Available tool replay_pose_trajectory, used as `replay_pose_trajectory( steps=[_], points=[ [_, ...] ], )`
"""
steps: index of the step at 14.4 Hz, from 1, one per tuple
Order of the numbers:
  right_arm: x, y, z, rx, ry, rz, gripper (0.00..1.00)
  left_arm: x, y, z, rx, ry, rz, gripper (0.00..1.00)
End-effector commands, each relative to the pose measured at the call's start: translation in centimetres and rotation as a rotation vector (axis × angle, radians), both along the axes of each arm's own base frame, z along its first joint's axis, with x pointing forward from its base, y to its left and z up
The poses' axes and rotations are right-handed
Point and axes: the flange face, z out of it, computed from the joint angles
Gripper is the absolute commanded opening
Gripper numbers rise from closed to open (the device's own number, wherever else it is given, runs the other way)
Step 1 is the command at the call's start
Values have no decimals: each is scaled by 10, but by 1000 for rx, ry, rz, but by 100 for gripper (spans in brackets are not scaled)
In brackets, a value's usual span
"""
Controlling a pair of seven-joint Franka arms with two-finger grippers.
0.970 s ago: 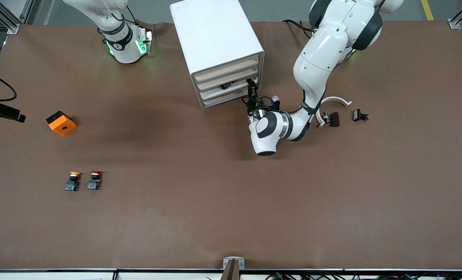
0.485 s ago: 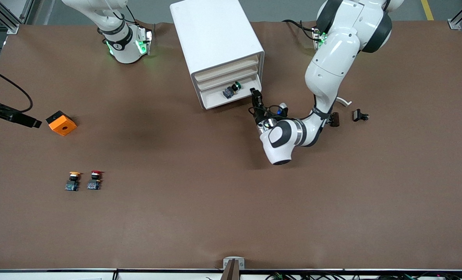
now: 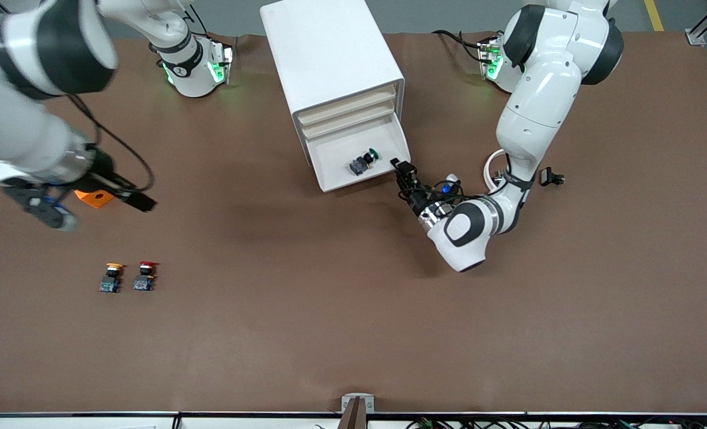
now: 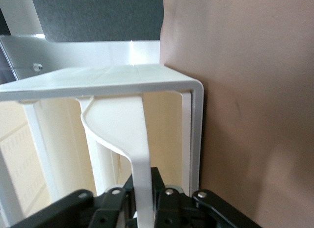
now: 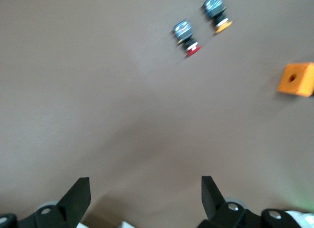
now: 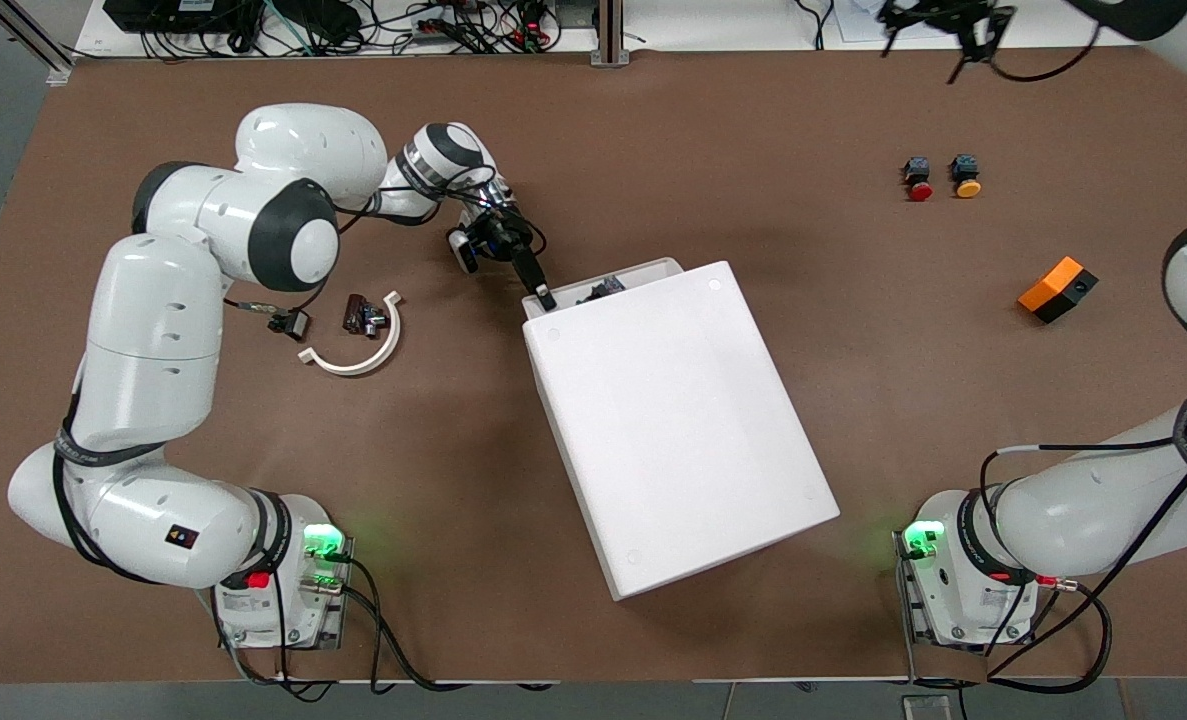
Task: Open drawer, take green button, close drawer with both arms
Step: 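Reach the right gripper into the open drawer to the green button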
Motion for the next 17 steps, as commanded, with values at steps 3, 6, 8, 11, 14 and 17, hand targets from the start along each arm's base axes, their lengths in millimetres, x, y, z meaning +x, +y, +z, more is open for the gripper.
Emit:
replay_pose_trajectory(
  steps=[3,6,8,11,14,17],
  points=[
    [2,98,-48,21,1,-90,100,23,10,8,-17,-22,85,18],
    [-16,157,-65,10,1,-116,100,25,11,6,-19,-32,102,22],
    [-33,189,-67,5,3,-141,100,25,12,4,-15,-35,101,53],
    [-54,236,-69,86,9,-132,100,28,13,3,-2,-64,104,100],
    [-70,280,-87,99,-32,-179,100,38,14,11,-14,-139,71,100],
    [-85,318,-131,52,-50,-197,100,45,19,21,-85,-260,-11,100]
  ],
)
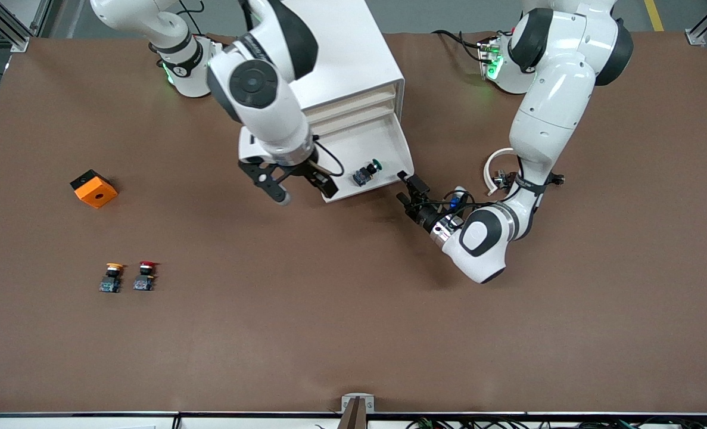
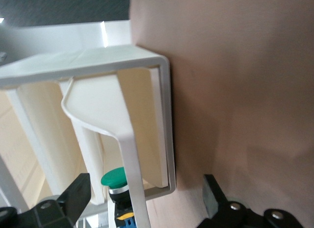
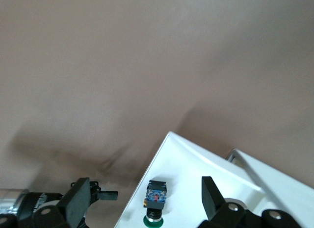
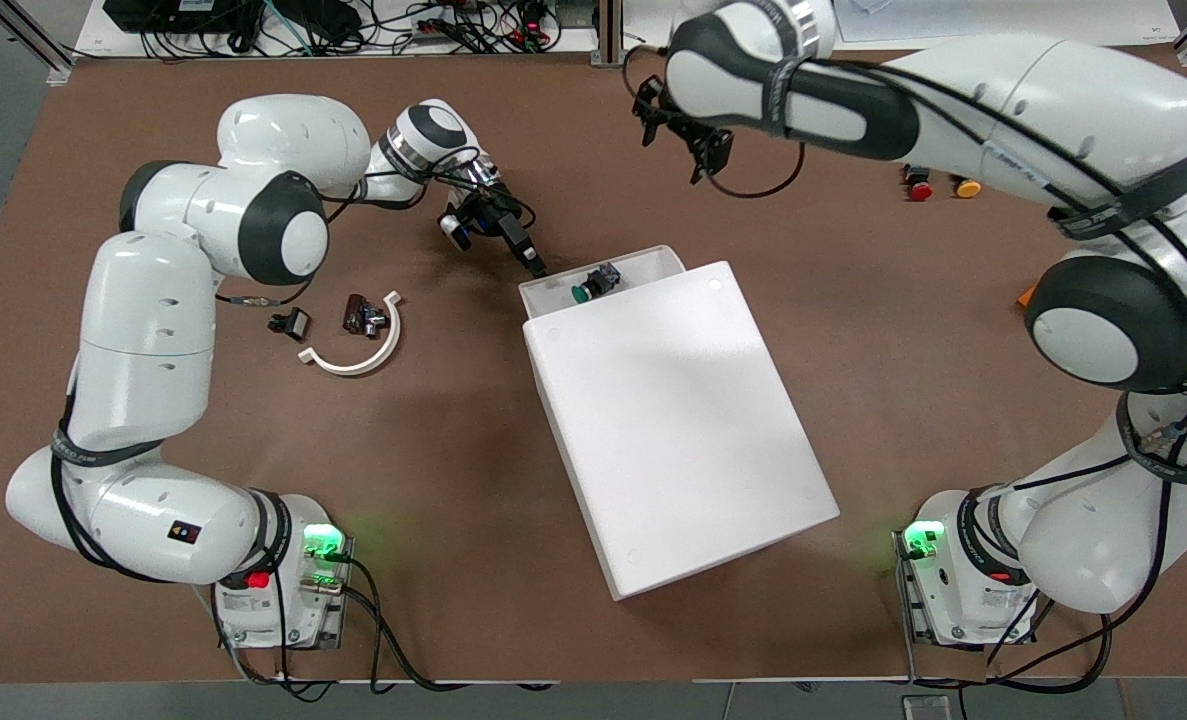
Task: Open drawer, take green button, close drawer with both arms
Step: 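Reach the right gripper into the open drawer to the green button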
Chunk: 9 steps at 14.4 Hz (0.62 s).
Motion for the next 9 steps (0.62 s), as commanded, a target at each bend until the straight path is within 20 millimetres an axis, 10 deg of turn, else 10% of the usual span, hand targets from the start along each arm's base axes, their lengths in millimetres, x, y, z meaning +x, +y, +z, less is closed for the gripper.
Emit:
replay_pose_trajectory(
  steps=[1,9],
  points=[
    [-9,33,-41,-40,-20,-36,100,8,8,14,-47,-126,-88,100],
    [-37,77,-97,-68,-41,-4,100,41,54,43,-367,-498,-337,100]
  ],
)
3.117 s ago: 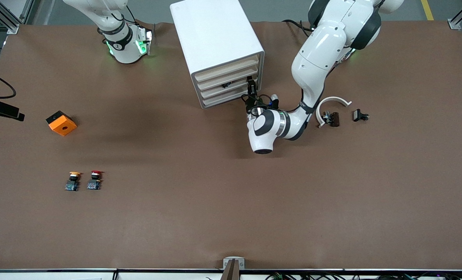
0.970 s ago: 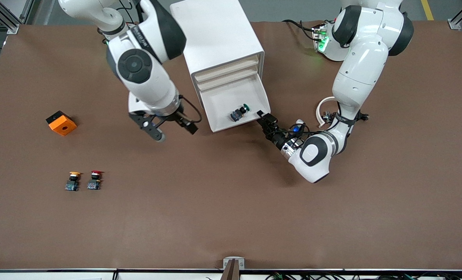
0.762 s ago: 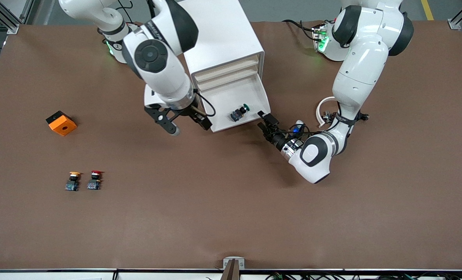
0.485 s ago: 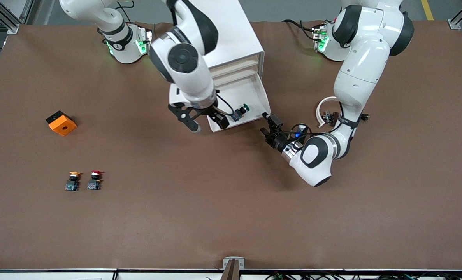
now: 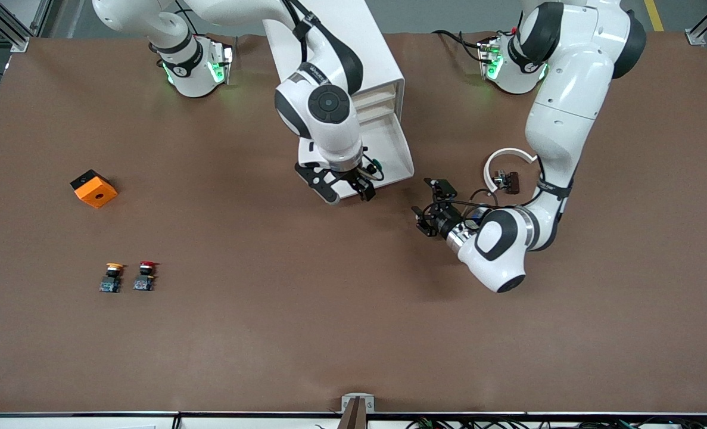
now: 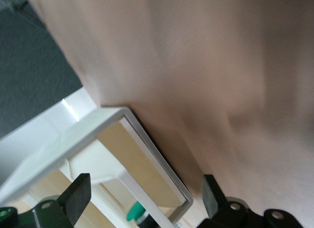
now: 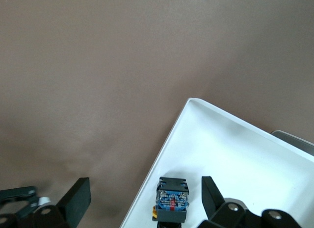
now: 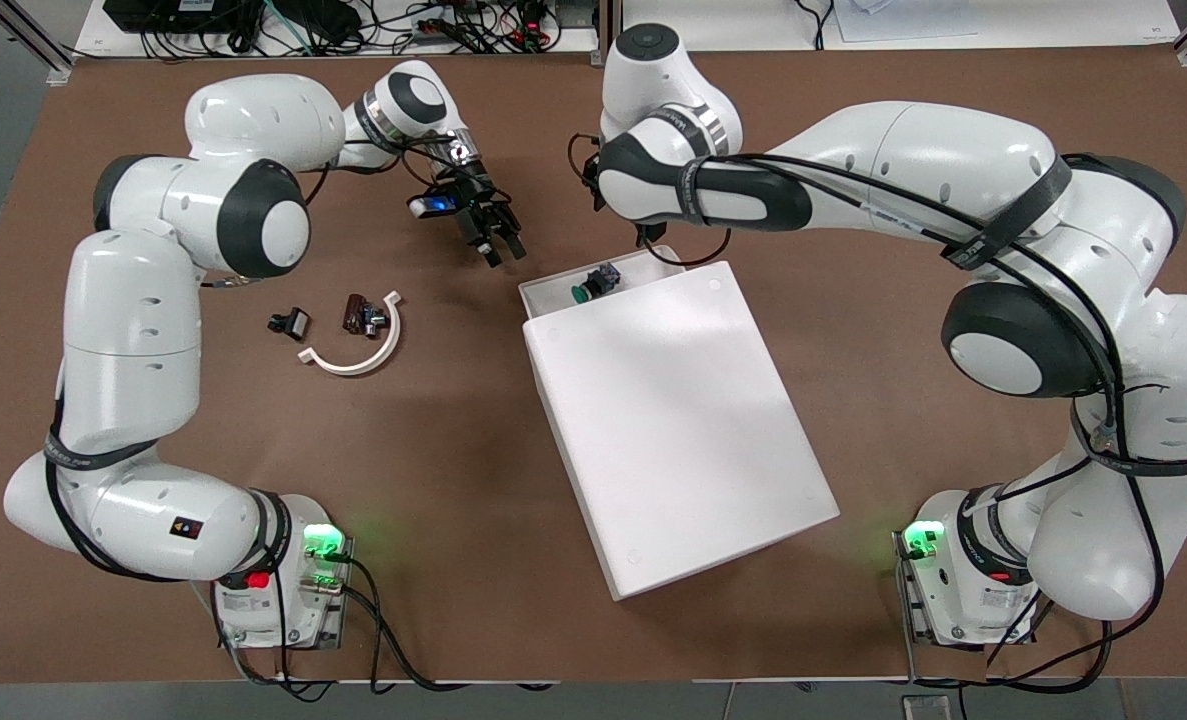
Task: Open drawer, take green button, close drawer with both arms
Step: 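Lift the button out with the right gripper while the left gripper withdraws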
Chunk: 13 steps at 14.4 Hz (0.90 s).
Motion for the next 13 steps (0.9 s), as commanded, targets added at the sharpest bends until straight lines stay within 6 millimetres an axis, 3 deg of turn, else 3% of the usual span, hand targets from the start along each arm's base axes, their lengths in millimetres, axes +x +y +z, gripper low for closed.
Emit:
replay_pose_trajectory(
  steps=[1,6,9,13],
  points=[
    [-5,9,-7,-26,-16,18,100,13,9,17,-98,-153,-136,100],
    [-27,23,-38,-69,15,71,100,40,9,16,-124,-452,-290,100],
    [-32,26,-48,-81,24,82,100,53,-5,18,-82,-619,-379,100],
    [-33,26,-57,-91,31,87,100,78,-11,35,-80,-825,-485,100]
  ],
)
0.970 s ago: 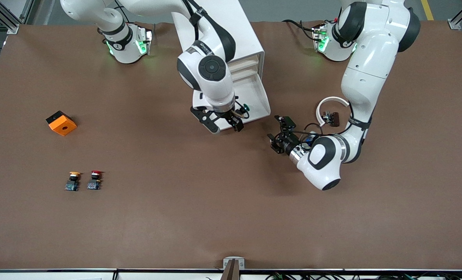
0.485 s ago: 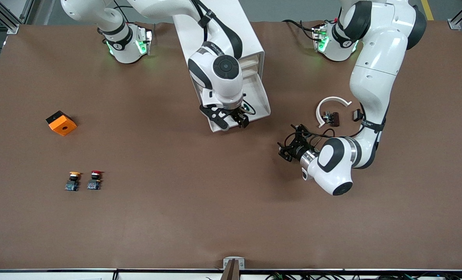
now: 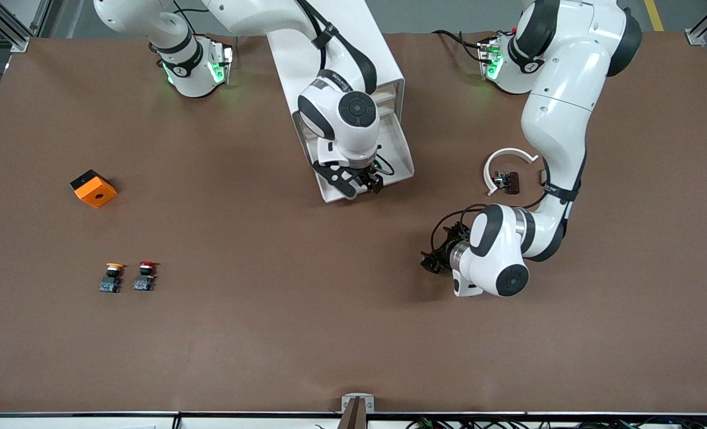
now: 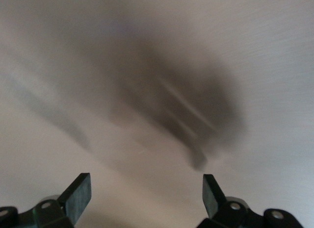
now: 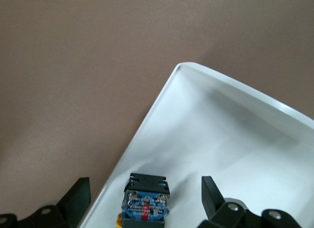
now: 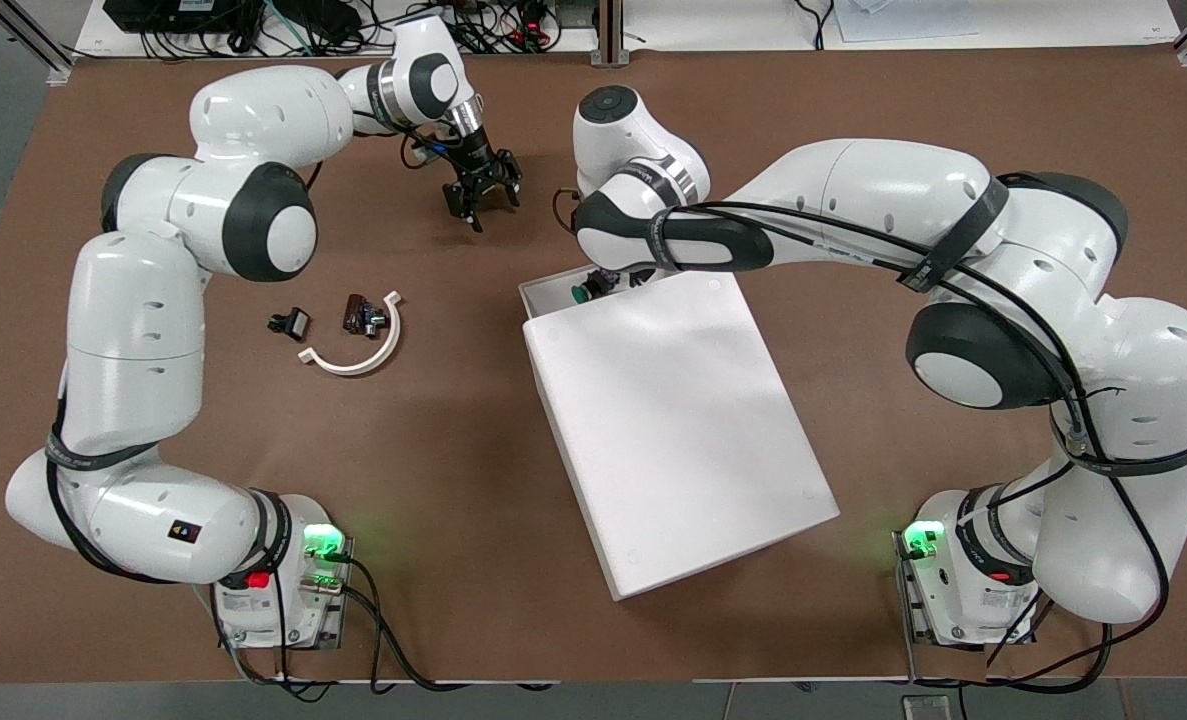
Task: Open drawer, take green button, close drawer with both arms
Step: 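Lift the button out with the right gripper while the left gripper withdraws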
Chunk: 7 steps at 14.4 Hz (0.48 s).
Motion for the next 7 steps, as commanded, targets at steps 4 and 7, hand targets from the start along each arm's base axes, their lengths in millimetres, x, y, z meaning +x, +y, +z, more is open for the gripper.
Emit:
replay_pose_trajectory(
  steps=[4,7],
  points=[
    [-1,3,-7,-15,-10,19,100,17,-17,29,98,-232,-196,100],
    [-4,6,-5,-10,-12,37,97,20,-33,44,103,-315,-227,100]
  ],
)
